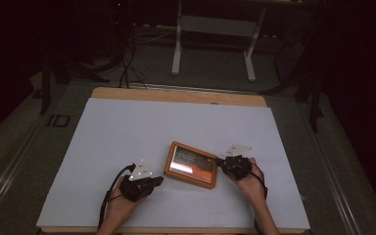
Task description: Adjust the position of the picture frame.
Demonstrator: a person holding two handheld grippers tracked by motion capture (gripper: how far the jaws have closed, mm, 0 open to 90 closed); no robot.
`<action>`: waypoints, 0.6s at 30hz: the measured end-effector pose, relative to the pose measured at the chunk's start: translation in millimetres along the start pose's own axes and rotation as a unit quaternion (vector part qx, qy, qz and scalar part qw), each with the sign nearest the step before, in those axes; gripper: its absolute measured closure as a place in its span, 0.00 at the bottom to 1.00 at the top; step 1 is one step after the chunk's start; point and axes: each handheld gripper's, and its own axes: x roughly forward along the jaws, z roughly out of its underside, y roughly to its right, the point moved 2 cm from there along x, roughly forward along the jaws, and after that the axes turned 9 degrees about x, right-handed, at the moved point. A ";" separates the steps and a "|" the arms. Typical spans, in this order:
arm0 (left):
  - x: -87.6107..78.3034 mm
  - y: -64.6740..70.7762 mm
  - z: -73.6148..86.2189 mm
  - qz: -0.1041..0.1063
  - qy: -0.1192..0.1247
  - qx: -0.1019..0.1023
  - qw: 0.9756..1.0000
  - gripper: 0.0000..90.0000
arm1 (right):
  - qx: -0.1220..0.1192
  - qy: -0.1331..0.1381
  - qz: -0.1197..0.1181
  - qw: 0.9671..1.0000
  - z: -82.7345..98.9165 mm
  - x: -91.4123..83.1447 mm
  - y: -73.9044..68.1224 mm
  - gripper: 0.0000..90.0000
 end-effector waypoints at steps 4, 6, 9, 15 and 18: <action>6.6 5.1 -2.0 0.000 -0.004 0.009 1.000 1.00 | 0.018 0.007 0.006 1.000 -9.0 11.6 8.1 1.00; 9.8 5.8 -3.1 0.000 -0.006 0.010 1.000 1.00 | 0.028 0.013 0.005 1.000 -12.3 15.7 10.7 1.00; 13.7 7.3 -5.6 0.001 -0.004 0.007 1.000 1.00 | 0.030 0.010 0.014 0.999 -16.3 22.0 13.9 1.00; 21.2 7.9 -10.9 -0.009 -0.008 0.018 1.000 1.00 | 0.033 -0.005 0.006 0.999 -20.4 27.7 18.4 1.00; 22.1 7.6 -11.7 -0.007 -0.008 0.020 1.000 1.00 | 0.020 -0.014 0.007 1.000 -22.2 27.7 18.5 1.00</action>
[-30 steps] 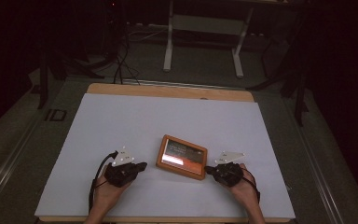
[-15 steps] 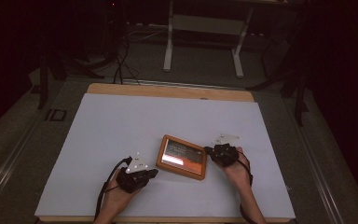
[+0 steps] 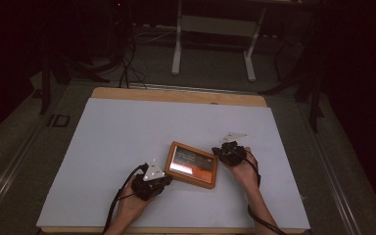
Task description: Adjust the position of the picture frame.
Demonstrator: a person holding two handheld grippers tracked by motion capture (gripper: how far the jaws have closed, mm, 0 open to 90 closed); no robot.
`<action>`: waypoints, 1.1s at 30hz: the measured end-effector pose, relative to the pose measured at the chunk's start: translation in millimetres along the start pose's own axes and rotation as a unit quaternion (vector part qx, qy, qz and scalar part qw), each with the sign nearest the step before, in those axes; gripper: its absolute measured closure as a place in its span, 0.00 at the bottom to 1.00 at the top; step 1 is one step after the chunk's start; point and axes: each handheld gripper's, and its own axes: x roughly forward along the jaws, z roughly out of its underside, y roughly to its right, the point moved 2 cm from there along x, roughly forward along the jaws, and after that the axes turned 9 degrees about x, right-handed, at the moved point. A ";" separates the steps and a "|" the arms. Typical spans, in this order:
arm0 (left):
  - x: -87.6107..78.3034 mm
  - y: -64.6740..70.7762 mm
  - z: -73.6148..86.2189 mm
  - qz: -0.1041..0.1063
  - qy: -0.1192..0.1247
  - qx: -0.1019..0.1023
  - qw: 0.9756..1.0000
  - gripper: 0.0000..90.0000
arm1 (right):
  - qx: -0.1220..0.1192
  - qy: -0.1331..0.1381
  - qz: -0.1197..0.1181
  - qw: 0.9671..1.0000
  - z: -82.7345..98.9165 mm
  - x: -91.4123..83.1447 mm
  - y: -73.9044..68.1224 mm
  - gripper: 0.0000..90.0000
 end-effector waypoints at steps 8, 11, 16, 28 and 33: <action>-0.2 -0.5 -0.2 -0.006 -0.003 0.006 1.000 1.00 | -0.008 -0.021 0.003 1.000 -3.4 8.6 1.4 1.00; -0.7 -3.2 0.4 -0.014 -0.006 0.004 1.000 1.00 | 0.001 -0.019 -0.012 1.000 -0.6 7.5 0.2 1.00; -1.8 -11.4 1.8 -0.035 -0.011 -0.011 0.999 1.00 | -0.002 -0.014 -0.015 1.000 7.9 3.6 -7.5 1.00; 10.2 -46.8 -2.4 -0.095 -0.031 -0.076 0.992 1.00 | -0.024 -0.014 -0.014 1.000 23.4 -13.5 -43.9 1.00; 16.6 -64.5 -6.9 -0.099 -0.039 -0.095 0.990 1.00 | -0.037 -0.016 -0.024 0.999 24.6 -19.8 -59.2 1.00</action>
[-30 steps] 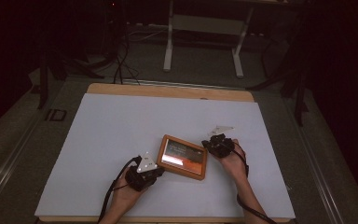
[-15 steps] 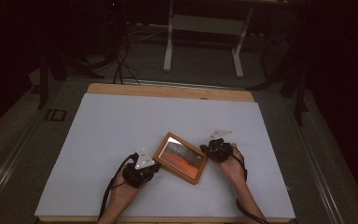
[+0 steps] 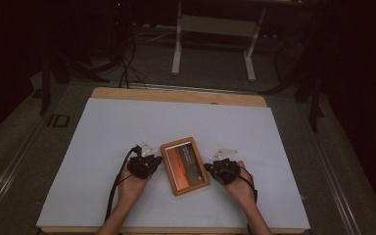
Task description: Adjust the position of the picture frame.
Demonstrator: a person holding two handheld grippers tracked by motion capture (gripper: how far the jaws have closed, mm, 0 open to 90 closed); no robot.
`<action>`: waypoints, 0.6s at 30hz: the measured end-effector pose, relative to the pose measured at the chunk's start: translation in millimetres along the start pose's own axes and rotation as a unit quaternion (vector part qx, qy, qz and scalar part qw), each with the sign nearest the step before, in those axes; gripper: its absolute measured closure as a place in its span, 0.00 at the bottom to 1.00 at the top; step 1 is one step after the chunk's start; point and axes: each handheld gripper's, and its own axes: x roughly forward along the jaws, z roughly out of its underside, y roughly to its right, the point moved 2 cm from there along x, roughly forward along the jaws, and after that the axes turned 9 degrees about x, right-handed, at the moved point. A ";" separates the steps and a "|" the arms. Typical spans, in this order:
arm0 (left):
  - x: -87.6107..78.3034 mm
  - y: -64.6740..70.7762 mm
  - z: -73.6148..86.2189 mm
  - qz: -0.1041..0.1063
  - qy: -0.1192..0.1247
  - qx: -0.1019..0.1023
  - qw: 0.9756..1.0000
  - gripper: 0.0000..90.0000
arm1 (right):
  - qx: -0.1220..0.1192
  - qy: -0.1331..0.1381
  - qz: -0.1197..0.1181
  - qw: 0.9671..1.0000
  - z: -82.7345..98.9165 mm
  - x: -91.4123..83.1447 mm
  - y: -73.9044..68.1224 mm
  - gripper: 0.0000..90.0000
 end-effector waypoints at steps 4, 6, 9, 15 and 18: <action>6.8 -10.1 -7.3 0.001 -0.006 -0.009 1.000 1.00 | -0.003 0.005 -0.017 1.000 -1.7 -4.9 -10.0 1.00; 10.0 -13.0 -11.5 0.000 -0.008 -0.009 1.000 1.00 | -0.007 0.005 -0.025 1.000 -2.7 -6.2 -14.9 1.00; 13.8 -16.8 -15.8 0.002 -0.005 -0.009 1.000 1.00 | -0.014 0.005 -0.027 1.000 -2.8 -5.9 -18.1 1.00; 19.3 -22.3 -17.7 0.001 -0.010 -0.015 1.000 1.00 | -0.001 0.008 -0.037 0.999 -0.3 -5.3 -14.4 1.00; 21.1 -23.1 -19.9 -0.004 -0.014 -0.017 1.000 1.00 | 0.000 0.008 -0.037 0.999 0.0 -5.2 -15.7 1.00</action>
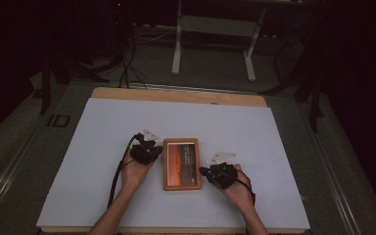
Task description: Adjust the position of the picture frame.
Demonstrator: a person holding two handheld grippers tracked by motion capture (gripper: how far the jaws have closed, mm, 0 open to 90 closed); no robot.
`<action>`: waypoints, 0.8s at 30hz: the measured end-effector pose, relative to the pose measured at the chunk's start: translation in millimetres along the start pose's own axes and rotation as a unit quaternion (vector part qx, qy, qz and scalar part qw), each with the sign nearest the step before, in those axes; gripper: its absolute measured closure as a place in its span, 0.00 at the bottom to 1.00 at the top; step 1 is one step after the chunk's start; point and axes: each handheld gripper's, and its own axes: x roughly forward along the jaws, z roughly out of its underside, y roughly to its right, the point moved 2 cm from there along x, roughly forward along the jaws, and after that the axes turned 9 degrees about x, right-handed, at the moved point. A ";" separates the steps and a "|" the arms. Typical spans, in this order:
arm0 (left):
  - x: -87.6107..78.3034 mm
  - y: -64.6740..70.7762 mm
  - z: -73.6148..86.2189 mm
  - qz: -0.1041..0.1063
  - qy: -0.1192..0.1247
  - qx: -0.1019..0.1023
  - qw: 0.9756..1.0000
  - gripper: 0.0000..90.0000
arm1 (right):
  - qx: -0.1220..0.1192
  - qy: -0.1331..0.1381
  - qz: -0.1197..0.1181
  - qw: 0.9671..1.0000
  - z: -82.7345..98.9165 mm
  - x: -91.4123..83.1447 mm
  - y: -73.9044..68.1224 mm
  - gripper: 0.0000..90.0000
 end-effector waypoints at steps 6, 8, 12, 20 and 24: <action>3.7 -1.9 -4.7 -0.008 -0.004 0.009 1.000 1.00 | 0.002 0.004 -0.012 1.000 -0.3 2.0 -2.9 1.00; 5.0 -3.0 -4.7 -0.007 -0.004 0.008 1.000 1.00 | 0.001 0.004 -0.013 1.000 -0.8 2.4 -3.7 1.00; 7.0 -4.4 -4.7 -0.007 -0.008 0.009 1.000 1.00 | 0.002 0.006 -0.015 1.000 -0.8 2.6 -3.5 1.00; 12.5 -7.8 0.3 0.000 -0.009 0.000 1.000 0.96 | 0.002 0.009 -0.015 1.000 -0.3 3.5 -3.6 1.00; 8.7 -11.1 2.4 -0.002 -0.005 -0.005 1.000 0.96 | 0.001 0.010 -0.014 1.000 0.0 3.8 -3.0 1.00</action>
